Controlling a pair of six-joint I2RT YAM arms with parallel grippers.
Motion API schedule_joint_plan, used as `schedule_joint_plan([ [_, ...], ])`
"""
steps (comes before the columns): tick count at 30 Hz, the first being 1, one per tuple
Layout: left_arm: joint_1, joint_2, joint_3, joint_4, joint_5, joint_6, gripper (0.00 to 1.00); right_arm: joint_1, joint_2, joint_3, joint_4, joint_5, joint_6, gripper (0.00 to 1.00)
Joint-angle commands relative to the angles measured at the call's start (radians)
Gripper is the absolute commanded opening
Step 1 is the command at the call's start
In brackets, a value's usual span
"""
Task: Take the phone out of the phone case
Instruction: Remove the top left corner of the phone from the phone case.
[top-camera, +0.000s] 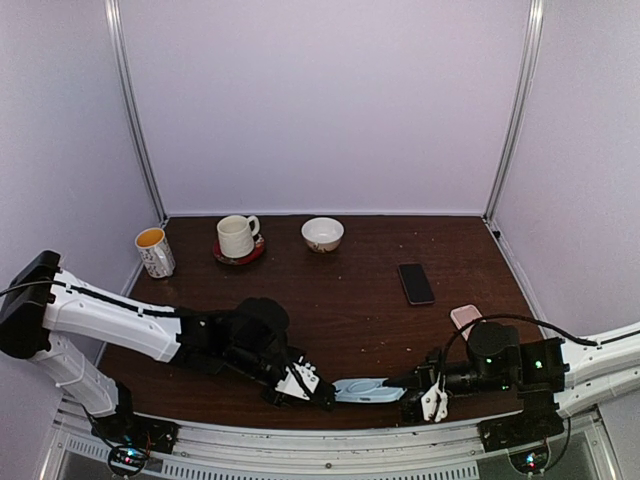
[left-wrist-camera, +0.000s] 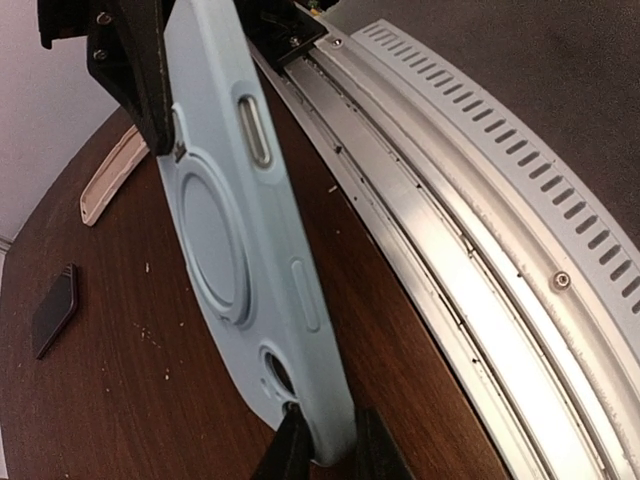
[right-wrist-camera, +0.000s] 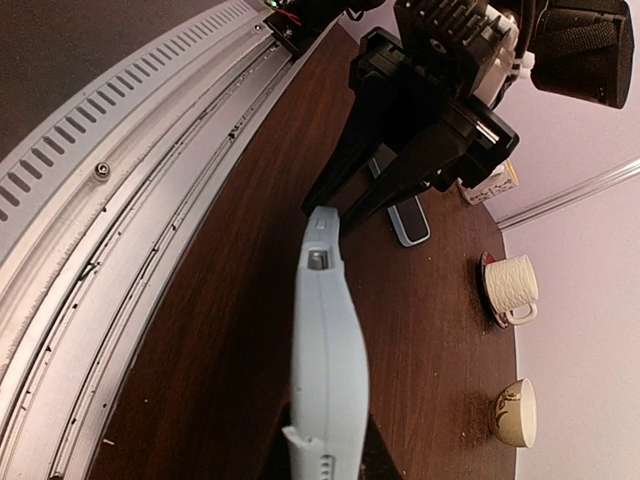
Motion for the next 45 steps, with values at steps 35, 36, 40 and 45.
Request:
schedule_joint_plan([
  [35, 0.131, 0.243, 0.564, -0.560, 0.113, 0.415, 0.00, 0.103, 0.060, 0.045, -0.031, 0.029, -0.094, 0.00],
  [36, 0.133, 0.246, 0.573, -0.573, 0.114, 0.419, 0.00, 0.104, 0.062, 0.044, -0.034, 0.031, -0.095, 0.00],
  [40, 0.139, 0.263, 0.626, -0.632, 0.117, 0.454, 0.00, 0.113, 0.071, 0.047, -0.038, 0.038, -0.101, 0.00],
  [45, 0.141, 0.303, 0.703, -0.725, 0.117, 0.492, 0.00, 0.120, 0.080, 0.049, -0.040, 0.049, -0.106, 0.00],
])
